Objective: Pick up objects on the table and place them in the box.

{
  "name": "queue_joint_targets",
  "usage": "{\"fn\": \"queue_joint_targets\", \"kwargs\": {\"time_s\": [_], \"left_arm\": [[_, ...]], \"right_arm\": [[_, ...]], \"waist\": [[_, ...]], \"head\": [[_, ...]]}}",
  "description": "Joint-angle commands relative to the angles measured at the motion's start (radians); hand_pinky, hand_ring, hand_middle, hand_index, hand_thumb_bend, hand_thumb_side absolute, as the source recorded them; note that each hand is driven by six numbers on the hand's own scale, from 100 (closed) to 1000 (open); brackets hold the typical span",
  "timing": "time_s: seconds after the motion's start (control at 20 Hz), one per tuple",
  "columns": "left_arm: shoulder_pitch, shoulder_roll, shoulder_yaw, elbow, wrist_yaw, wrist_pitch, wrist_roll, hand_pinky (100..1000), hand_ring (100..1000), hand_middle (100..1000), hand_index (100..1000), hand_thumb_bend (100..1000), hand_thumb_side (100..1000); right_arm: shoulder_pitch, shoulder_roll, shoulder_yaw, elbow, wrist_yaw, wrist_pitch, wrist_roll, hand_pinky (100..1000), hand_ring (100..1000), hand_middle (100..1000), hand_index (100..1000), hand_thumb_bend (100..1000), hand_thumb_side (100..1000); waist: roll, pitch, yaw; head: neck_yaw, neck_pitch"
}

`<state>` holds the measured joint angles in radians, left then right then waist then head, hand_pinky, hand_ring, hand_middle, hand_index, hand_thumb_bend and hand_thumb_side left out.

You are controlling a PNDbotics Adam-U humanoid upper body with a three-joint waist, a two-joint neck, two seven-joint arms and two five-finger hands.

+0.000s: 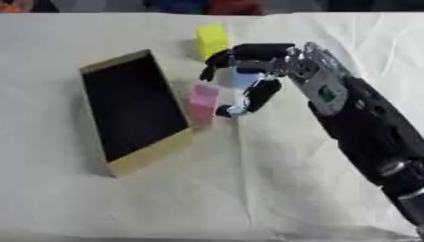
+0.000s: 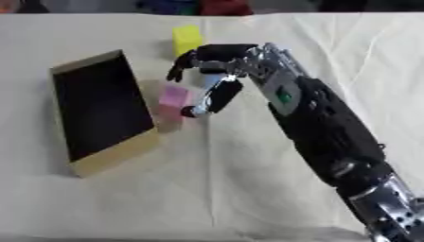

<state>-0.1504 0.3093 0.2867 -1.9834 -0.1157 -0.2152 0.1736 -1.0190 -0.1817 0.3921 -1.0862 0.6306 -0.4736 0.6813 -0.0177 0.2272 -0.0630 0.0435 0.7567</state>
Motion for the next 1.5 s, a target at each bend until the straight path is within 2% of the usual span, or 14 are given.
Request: {"fn": "queue_joint_targets", "kwargs": {"time_s": [0.05, 0.35, 0.4, 0.55, 0.8, 1.5], "left_arm": [[-0.011, 0.024, 0.001, -0.017, 0.000, 0.001, -0.002, 651, 657, 750, 823, 100, 738], [-0.011, 0.023, 0.000, -0.017, -0.001, 0.002, -0.006, 651, 657, 750, 823, 100, 738], [-0.011, 0.023, 0.000, -0.017, -0.002, 0.002, -0.007, 651, 657, 750, 823, 100, 738], [-0.011, 0.022, 0.000, -0.017, -0.003, 0.003, -0.010, 651, 656, 750, 822, 100, 735], [-0.013, 0.021, -0.001, -0.017, -0.005, 0.003, -0.015, 650, 656, 749, 822, 100, 733], [-0.020, 0.018, -0.004, -0.017, -0.004, 0.002, -0.022, 649, 655, 749, 819, 100, 738]], "right_arm": [[-0.010, -0.009, -0.015, -0.039, 0.010, 0.005, 0.009, 889, 979, 752, 887, 394, 526], [0.002, -0.005, -0.024, -0.065, 0.077, 0.033, -0.049, 880, 976, 755, 895, 445, 592], [0.003, -0.004, -0.022, -0.068, 0.091, 0.036, -0.059, 874, 974, 759, 899, 478, 625], [0.006, -0.003, -0.015, -0.077, 0.134, 0.043, -0.089, 869, 967, 762, 901, 504, 637], [0.020, 0.005, -0.009, -0.080, 0.209, 0.058, -0.133, 880, 973, 763, 901, 483, 601], [0.052, 0.042, -0.036, -0.029, 0.346, 0.089, -0.218, 881, 977, 757, 901, 463, 653]], "waist": [[0.003, -0.020, 0.001], [0.004, -0.018, 0.002], [0.004, -0.018, 0.003], [0.003, -0.017, 0.004], [0.001, -0.014, 0.007], [0.003, -0.001, 0.025]], "head": [[-0.002, 0.006], [-0.003, 0.005], [-0.003, 0.005], [-0.004, 0.005], [-0.006, 0.006], [-0.013, -0.009]]}}
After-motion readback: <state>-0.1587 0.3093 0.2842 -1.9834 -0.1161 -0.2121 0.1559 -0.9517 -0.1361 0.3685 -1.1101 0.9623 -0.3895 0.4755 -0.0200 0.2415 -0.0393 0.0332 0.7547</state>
